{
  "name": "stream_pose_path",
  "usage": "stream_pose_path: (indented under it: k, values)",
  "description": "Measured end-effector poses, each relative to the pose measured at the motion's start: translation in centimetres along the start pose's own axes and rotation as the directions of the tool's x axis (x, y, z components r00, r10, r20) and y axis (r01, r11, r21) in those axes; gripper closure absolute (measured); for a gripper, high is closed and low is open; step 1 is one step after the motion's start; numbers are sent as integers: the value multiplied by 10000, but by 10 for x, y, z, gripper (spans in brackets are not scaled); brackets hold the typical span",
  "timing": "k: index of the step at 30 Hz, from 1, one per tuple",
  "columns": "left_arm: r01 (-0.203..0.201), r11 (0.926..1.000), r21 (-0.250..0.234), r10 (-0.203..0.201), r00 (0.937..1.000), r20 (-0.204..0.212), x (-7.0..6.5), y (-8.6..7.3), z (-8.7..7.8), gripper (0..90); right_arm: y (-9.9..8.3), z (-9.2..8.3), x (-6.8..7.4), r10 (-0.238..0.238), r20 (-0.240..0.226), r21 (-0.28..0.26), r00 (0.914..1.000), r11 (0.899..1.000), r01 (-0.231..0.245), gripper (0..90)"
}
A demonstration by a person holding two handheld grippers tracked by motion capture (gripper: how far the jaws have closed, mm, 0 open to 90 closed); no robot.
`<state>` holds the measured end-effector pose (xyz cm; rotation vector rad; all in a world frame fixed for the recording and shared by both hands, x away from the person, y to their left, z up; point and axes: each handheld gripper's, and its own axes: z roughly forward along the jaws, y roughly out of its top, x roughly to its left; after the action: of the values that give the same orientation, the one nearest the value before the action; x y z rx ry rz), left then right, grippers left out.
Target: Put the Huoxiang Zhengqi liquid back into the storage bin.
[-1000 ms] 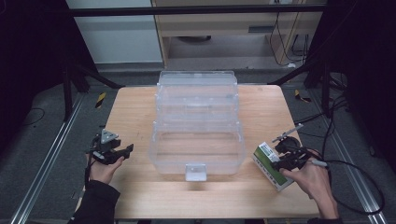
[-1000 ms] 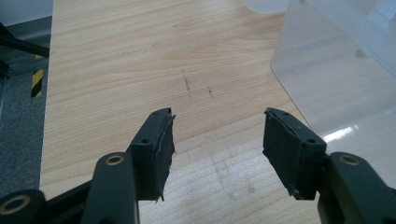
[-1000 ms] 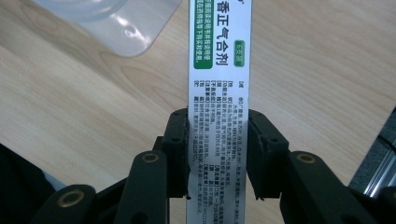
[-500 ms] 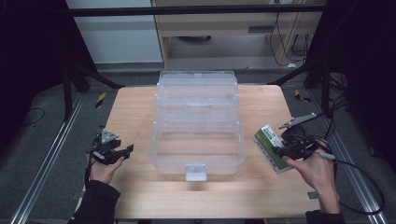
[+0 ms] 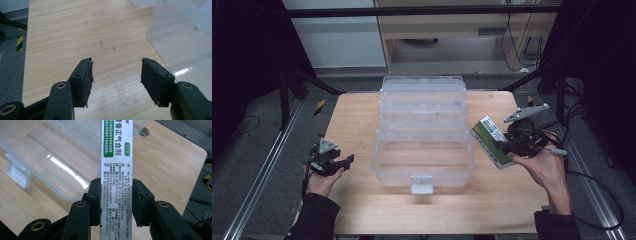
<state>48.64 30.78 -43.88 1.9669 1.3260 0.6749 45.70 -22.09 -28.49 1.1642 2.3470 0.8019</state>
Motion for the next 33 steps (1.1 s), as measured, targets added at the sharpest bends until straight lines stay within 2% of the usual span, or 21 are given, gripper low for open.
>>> stream_pose_path:
  k: [7,10,16,21,27,33]
  values:
    - [9,10000,20,-9,10000,2,1,0,0,420,18,-2,10,-537,-255,-415,9982,9978,526,641]
    - [16,10000,7,-16,10000,1,1,0,0,421,24,-3,14,-673,-539,-549,9963,9964,643,640]
    - [11,10000,12,-11,10000,10,1,0,0,421,35,0,21,-1232,-1140,-835,9858,9900,1140,640]
    - [13,10000,25,-13,10000,10,1,0,0,421,43,9,29,-1855,-1640,-928,9689,9807,1720,640]
    - [23,10000,64,-23,10000,13,2,-1,2,421,52,23,36,-2501,-2305,-684,9404,9682,2407,641]
    - [36,10000,81,-36,10000,13,2,-2,2,421,61,34,42,-3127,-3035,-690,9001,9494,3065,641]
